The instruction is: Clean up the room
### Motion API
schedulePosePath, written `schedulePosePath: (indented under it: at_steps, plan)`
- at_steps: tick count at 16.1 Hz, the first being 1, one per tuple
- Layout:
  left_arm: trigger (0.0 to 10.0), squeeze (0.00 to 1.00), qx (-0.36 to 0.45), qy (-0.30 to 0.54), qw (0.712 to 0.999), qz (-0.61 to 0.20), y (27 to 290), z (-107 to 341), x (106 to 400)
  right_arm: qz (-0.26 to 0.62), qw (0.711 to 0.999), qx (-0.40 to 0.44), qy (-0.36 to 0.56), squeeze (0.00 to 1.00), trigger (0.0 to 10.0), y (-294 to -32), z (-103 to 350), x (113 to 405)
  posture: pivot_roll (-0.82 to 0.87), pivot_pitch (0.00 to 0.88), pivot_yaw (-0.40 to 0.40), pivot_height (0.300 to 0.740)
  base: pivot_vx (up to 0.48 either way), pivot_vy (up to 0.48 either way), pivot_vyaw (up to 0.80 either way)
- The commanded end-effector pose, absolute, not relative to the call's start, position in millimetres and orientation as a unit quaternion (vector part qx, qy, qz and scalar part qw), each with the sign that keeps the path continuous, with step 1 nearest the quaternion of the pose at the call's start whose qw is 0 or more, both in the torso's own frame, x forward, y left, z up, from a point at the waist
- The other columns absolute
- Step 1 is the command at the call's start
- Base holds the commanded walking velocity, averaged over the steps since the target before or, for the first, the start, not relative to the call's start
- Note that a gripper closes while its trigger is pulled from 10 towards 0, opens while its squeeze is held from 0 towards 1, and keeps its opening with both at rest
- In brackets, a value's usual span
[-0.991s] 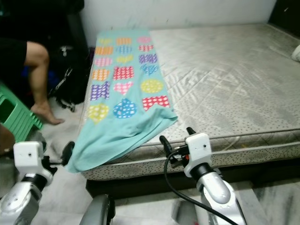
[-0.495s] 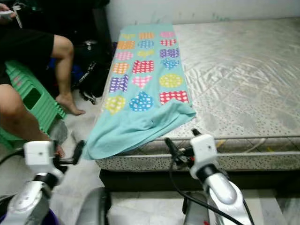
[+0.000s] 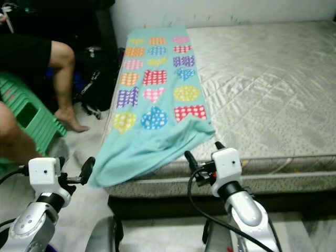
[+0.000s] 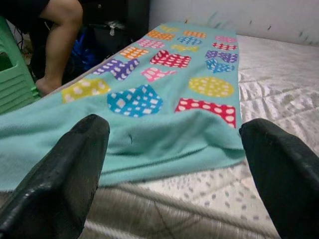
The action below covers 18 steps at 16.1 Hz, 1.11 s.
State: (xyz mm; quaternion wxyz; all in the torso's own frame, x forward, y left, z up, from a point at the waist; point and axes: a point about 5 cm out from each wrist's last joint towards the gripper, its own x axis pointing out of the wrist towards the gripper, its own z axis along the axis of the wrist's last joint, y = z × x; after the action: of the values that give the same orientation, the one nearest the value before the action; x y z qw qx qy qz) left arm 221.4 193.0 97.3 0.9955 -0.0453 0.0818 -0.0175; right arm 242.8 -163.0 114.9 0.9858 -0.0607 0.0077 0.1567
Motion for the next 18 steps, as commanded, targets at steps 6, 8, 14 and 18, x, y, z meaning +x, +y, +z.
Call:
schedulePosePath:
  at_steps: [6,8,14,18]
  plan:
    - [10.0,0.00,-0.042,0.081,0.996,-0.014,193.4,98.6,222.1,0.148,0.987,-0.065,0.012,0.00,10.0,-165.4,113.8,243.4,-0.13,0.000,0.048,0.515,0.259,0.000,0.00]
    - [10.0,0.00,-0.042,0.081,0.996,-0.015,193.0,98.5,222.5,0.147,0.987,-0.066,0.013,0.00,10.0,-165.9,113.6,243.5,-0.13,0.000,0.047,0.515,0.000,0.000,0.00]
    - [10.0,0.00,-0.046,0.076,0.996,-0.023,191.5,99.6,222.7,0.145,0.987,-0.068,0.014,0.00,10.0,-166.6,112.7,243.9,-0.13,0.000,0.048,0.515,0.257,0.000,0.00]
    - [10.0,0.00,-0.046,0.078,0.996,-0.022,191.9,98.9,222.5,0.145,0.987,-0.069,0.015,0.00,10.0,-166.6,112.1,243.9,-0.13,0.000,0.048,0.515,0.341,0.000,0.00]
